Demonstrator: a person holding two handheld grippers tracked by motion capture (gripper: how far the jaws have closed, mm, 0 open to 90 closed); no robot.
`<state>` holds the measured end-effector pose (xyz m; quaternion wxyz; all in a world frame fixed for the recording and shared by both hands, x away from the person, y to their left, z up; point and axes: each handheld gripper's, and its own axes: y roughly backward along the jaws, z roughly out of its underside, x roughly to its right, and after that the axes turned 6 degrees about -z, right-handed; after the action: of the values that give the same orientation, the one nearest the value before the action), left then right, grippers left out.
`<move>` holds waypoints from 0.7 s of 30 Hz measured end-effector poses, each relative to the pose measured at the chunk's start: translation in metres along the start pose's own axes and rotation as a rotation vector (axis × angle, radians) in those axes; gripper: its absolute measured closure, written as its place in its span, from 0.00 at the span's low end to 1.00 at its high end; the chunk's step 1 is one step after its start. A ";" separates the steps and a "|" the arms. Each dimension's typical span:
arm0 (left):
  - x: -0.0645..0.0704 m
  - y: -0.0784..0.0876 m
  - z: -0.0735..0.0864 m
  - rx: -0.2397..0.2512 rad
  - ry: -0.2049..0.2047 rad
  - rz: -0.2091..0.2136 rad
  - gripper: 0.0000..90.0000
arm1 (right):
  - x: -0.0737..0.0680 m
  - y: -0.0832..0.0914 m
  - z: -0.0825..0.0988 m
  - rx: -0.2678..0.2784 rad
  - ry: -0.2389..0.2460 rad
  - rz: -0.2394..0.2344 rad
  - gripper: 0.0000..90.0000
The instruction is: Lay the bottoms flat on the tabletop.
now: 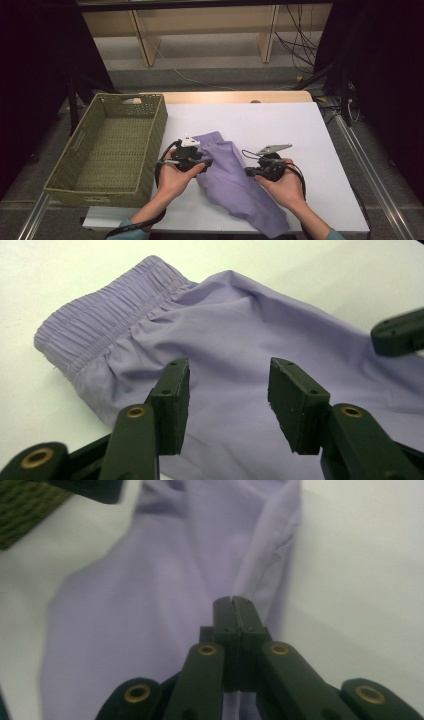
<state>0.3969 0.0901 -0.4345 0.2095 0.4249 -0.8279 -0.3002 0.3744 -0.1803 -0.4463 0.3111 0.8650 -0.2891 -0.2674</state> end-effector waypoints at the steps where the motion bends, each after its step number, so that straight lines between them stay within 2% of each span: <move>1: 0.001 0.000 0.000 0.003 0.003 0.003 0.57 | -0.005 -0.001 -0.001 0.001 0.011 -0.008 1.00; 6: 0.002 0.001 -0.002 0.010 0.015 0.021 0.55 | -0.028 -0.008 -0.003 0.002 0.056 -0.071 1.00; 9: 0.004 0.001 -0.002 0.010 0.031 0.044 0.51 | -0.042 -0.013 -0.002 -0.005 0.090 -0.112 1.00; 10: 0.005 0.000 -0.002 0.008 0.036 0.052 0.50 | -0.048 -0.015 -0.002 -0.009 0.096 -0.139 1.00; 13: 0.010 -0.002 -0.001 0.001 0.035 0.062 0.44 | -0.059 -0.021 0.000 -0.020 0.129 -0.181 1.00; 19: 0.025 -0.010 0.001 -0.034 -0.002 0.087 0.37 | -0.071 -0.031 0.002 -0.044 0.159 -0.232 1.00; 21: 0.028 -0.015 0.003 -0.063 -0.033 0.076 0.36 | -0.074 -0.032 0.003 -0.047 0.163 -0.245 1.00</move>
<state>0.3883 0.0612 -0.4440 0.2205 0.3812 -0.8370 -0.3247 0.3324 -0.1118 -0.4495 0.3185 0.9051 -0.1487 -0.2391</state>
